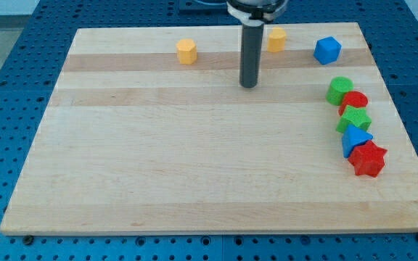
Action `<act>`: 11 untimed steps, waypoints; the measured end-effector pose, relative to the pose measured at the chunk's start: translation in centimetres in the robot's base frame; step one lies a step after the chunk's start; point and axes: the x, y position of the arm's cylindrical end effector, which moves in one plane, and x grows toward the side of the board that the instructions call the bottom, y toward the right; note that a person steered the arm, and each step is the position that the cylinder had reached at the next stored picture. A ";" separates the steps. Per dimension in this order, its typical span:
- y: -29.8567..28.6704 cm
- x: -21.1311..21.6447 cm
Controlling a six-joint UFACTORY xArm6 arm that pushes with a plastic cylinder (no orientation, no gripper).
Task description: Move blue triangle into bottom left of blue cube
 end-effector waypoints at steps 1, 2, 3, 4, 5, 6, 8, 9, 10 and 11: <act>10.6 -1.1; 17.5 1.1; 16.5 3.3; 8.6 5.0; 2.5 3.4; 6.7 7.7; -6.9 8.8; -7.7 7.1; -8.6 5.8; -14.2 5.9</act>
